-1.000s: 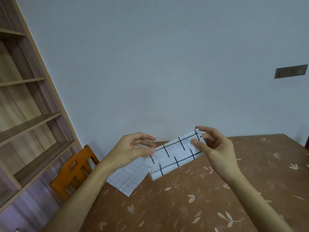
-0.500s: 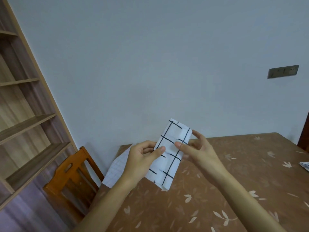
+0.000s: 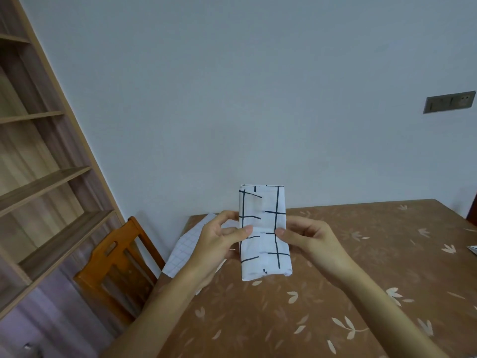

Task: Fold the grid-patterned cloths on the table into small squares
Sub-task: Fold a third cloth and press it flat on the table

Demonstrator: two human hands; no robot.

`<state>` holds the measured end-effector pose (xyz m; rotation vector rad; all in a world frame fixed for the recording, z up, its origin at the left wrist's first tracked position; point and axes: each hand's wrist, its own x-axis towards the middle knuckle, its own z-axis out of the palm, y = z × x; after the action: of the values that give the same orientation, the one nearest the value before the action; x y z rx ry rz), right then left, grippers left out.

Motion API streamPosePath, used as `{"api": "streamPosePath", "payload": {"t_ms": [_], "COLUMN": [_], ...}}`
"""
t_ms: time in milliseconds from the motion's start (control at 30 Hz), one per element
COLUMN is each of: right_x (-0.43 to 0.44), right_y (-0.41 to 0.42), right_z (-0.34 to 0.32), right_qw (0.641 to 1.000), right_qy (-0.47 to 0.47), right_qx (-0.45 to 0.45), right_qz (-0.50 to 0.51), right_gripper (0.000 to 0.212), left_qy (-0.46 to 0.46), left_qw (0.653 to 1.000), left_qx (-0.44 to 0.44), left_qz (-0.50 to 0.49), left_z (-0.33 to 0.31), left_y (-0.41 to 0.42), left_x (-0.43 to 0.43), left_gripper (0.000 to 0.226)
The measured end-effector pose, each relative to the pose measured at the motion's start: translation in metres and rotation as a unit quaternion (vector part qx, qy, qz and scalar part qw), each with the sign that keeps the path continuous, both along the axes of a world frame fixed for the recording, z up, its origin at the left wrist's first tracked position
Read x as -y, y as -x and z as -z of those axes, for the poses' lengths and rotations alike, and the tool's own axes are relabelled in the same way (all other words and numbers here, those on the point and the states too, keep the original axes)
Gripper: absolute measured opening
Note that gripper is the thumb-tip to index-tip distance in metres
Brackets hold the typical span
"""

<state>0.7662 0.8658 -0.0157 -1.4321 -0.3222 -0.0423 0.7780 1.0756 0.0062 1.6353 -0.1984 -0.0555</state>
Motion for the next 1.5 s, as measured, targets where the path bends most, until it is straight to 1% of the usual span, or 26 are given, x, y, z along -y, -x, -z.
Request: {"api": "streamPosePath", "payload": {"t_ms": [67, 167, 200, 300, 367, 400, 500, 533, 567, 600, 667, 700, 733, 767, 800, 867, 900, 933, 1033, 1100, 1200, 1300, 1367, 1500], "right_x": [-0.002, -0.004, -0.004, -0.005, -0.006, -0.006, -0.005, -0.004, -0.004, -0.004, -0.004, -0.005, -0.007, -0.008, -0.009, -0.01, -0.011, -0.013, -0.014, -0.014, -0.014, -0.014, -0.013, -0.01], "right_y": [0.001, 0.0, 0.0, 0.0, 0.0, -0.001, -0.002, -0.002, -0.003, -0.003, -0.001, 0.0, 0.001, 0.001, 0.002, 0.001, 0.0, 0.001, 0.002, 0.001, 0.0, 0.0, 0.0, 0.001], "right_z": [0.002, 0.007, 0.007, 0.009, 0.009, 0.01, 0.01, 0.01, 0.01, 0.01, 0.01, 0.01, 0.01, 0.012, 0.015, 0.022, 0.025, 0.027, 0.028, 0.03, 0.03, 0.03, 0.03, 0.028], "right_qw": [1.0, 0.998, 0.998, 0.998, 0.998, 0.998, 0.998, 0.998, 0.999, 0.999, 0.998, 0.998, 0.999, 0.999, 0.998, 0.997, 0.997, 0.997, 0.998, 0.997, 0.998, 0.998, 0.998, 0.998], "right_qy": [-0.015, -0.044, -0.054, -0.049, -0.038, -0.037, -0.041, -0.038, -0.035, -0.034, -0.035, -0.033, -0.022, -0.004, 0.013, 0.03, 0.033, 0.031, 0.013, -0.002, 0.002, -0.004, -0.014, -0.025], "right_qx": [-0.021, -0.036, -0.038, -0.044, -0.045, -0.046, -0.047, -0.042, -0.038, -0.038, -0.042, -0.044, -0.04, -0.035, -0.04, -0.068, -0.074, -0.071, -0.041, -0.031, -0.03, -0.035, -0.044, -0.057], "right_qz": [-0.014, -0.015, -0.012, -0.007, -0.012, -0.014, -0.006, -0.001, 0.0, 0.0, 0.004, 0.008, 0.02, 0.035, 0.042, 0.017, 0.0, -0.005, 0.041, 0.063, 0.063, 0.06, 0.053, 0.02], "right_gripper": [0.024, 0.022, 0.021, 0.024, 0.027, 0.028, 0.036, 0.038, 0.038, 0.037, 0.035, 0.034, 0.029, 0.02, 0.017, 0.04, 0.044, 0.043, 0.033, 0.03, 0.03, 0.028, 0.026, 0.029], "left_qy": [0.039, 0.076, 0.08, 0.07, 0.063, 0.069, 0.119, 0.129, 0.116, 0.086, 0.008, -0.014, -0.02, -0.016, -0.01, 0.001, 0.008, 0.012, 0.003, -0.023, -0.046, -0.034, -0.038, -0.073], "left_qw": [0.999, 0.996, 0.996, 0.997, 0.998, 0.997, 0.991, 0.99, 0.991, 0.995, 0.999, 0.999, 0.998, 0.998, 0.997, 0.996, 0.995, 0.994, 0.989, 0.986, 0.987, 0.989, 0.992, 0.996], "left_qx": [-0.016, -0.028, -0.027, -0.018, -0.013, -0.013, -0.033, -0.039, -0.036, -0.023, 0.03, 0.046, 0.052, 0.056, 0.062, 0.074, 0.077, 0.076, 0.062, 0.07, 0.08, 0.085, 0.071, 0.041], "left_qz": [0.009, 0.024, 0.027, 0.013, 0.011, 0.012, 0.045, 0.051, 0.046, 0.031, -0.01, -0.022, -0.028, -0.029, -0.036, -0.054, -0.066, -0.08, -0.134, -0.152, -0.132, -0.118, -0.102, -0.008], "left_z": [0.005, 0.011, 0.013, 0.014, 0.015, 0.015, 0.014, 0.012, 0.012, 0.012, 0.016, 0.017, 0.018, 0.021, 0.023, 0.027, 0.029, 0.029, 0.03, 0.035, 0.042, 0.042, 0.038, 0.032], "left_y": [-0.002, -0.004, -0.004, -0.002, -0.001, 0.0, 0.0, 0.001, 0.001, 0.001, 0.001, 0.002, 0.004, 0.005, 0.006, 0.006, 0.006, 0.006, 0.007, 0.005, 0.005, 0.005, 0.003, -0.001], "left_x": [-0.001, -0.004, -0.004, -0.001, 0.0, 0.0, -0.002, -0.003, -0.003, -0.002, -0.001, 0.0, 0.002, 0.003, 0.005, 0.007, 0.009, 0.01, 0.009, 0.005, 0.001, 0.001, -0.002, -0.009], "left_gripper": [0.024, 0.018, 0.021, 0.044, 0.049, 0.048, 0.032, 0.034, 0.037, 0.034, 0.011, 0.01, 0.019, 0.027, 0.033, 0.039, 0.039, 0.038, 0.034, 0.027, 0.018, 0.006, 0.012, 0.027]}}
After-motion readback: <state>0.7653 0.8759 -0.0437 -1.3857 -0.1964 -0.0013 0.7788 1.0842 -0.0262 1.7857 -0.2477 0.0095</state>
